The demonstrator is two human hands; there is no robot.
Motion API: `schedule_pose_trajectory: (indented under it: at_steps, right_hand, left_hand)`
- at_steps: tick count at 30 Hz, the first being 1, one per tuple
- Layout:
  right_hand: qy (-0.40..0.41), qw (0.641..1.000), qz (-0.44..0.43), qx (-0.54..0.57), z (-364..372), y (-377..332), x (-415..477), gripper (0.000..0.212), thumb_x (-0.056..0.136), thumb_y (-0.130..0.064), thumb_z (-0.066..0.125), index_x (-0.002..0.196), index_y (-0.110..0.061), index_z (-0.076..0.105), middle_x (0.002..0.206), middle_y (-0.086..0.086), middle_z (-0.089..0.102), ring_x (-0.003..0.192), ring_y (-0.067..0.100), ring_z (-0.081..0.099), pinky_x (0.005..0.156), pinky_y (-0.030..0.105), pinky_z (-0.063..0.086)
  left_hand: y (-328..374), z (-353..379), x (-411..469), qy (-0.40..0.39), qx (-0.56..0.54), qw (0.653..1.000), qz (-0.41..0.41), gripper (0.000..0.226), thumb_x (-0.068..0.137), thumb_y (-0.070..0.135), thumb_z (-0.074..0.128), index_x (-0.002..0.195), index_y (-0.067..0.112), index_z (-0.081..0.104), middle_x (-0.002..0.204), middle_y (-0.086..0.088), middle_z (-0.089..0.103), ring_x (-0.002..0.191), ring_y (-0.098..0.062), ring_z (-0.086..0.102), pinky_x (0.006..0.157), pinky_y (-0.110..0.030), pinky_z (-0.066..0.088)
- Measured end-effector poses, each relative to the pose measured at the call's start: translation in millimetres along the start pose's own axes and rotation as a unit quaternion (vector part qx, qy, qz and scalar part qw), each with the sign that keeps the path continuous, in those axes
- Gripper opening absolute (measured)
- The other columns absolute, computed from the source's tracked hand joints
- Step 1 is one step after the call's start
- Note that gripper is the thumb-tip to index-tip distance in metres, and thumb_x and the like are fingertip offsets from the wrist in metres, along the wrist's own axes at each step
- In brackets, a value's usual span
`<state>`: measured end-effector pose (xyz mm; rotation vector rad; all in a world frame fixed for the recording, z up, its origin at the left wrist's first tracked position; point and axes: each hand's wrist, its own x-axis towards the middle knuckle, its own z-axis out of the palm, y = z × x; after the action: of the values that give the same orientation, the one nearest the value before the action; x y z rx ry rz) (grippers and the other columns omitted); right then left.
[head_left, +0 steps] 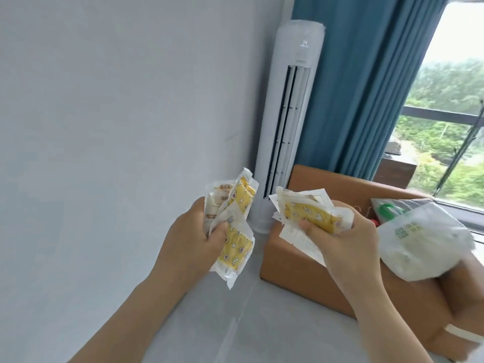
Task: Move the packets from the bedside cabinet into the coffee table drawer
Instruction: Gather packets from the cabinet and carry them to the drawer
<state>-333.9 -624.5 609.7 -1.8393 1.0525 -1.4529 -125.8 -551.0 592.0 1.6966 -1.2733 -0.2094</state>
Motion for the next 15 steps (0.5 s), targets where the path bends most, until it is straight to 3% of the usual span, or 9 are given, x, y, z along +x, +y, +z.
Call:
schedule_pose_trajectory:
  at_steps: [3,8,12,14,15]
  right_hand:
    - [0.044,0.999,-0.001,-0.017,-12.5,13.8,21.1,0.040,0.070,-0.012,0.083,0.077,-0.047,0.066,0.081,-0.026,0.070,0.078,0.002,0.066,0.063,0.018,0.053]
    - [0.125,0.991,0.039,-0.038,-23.8,33.2,54.3,0.031,0.070,-0.014,0.083,0.084,-0.037,0.068,0.082,-0.023,0.071,0.078,0.000,0.068,0.062,0.013,0.052]
    - [0.184,0.978,0.067,-0.074,-35.4,49.0,73.3,0.029,0.070,-0.011,0.084,0.091,-0.024,0.070,0.069,-0.020,0.069,0.071,-0.016,0.061,0.057,-0.001,0.041]
    - [0.208,0.970,0.082,-0.095,-44.8,59.7,79.2,0.033,0.070,-0.011,0.084,0.098,-0.020,0.070,0.079,-0.017,0.069,0.076,-0.016,0.060,0.059,-0.004,0.039]
    - [0.221,0.967,0.087,-0.097,-50.3,65.5,81.5,0.036,0.069,-0.012,0.084,0.102,-0.020,0.071,0.085,-0.013,0.071,0.080,-0.008,0.064,0.061,-0.001,0.042]
  left_hand:
    - [4.1,31.1,35.5,-0.036,-0.037,0.998,0.033,0.016,0.089,0.028,0.060,0.103,0.028,0.053,0.085,0.016,0.063,0.079,-0.003,0.063,0.066,-0.026,0.056]
    - [14.5,72.1,97.8,-0.096,-0.095,0.988,0.070,0.018,0.089,0.028,0.061,0.102,0.035,0.050,0.086,0.020,0.062,0.077,0.001,0.063,0.056,-0.011,0.050]
    - [24.4,109.1,137.1,-0.148,-0.125,0.977,0.086,0.020,0.089,0.029,0.062,0.106,0.030,0.053,0.089,0.020,0.063,0.073,0.001,0.065,0.050,-0.007,0.048]
    - [30.0,131.4,148.9,-0.175,-0.144,0.970,0.089,0.020,0.089,0.027,0.062,0.108,0.027,0.055,0.092,0.017,0.065,0.073,-0.002,0.066,0.049,-0.009,0.049]
    - [33.4,143.4,153.1,-0.188,-0.154,0.966,0.088,0.022,0.089,0.027,0.062,0.109,0.026,0.055,0.094,0.015,0.066,0.075,-0.003,0.066,0.050,-0.010,0.050]
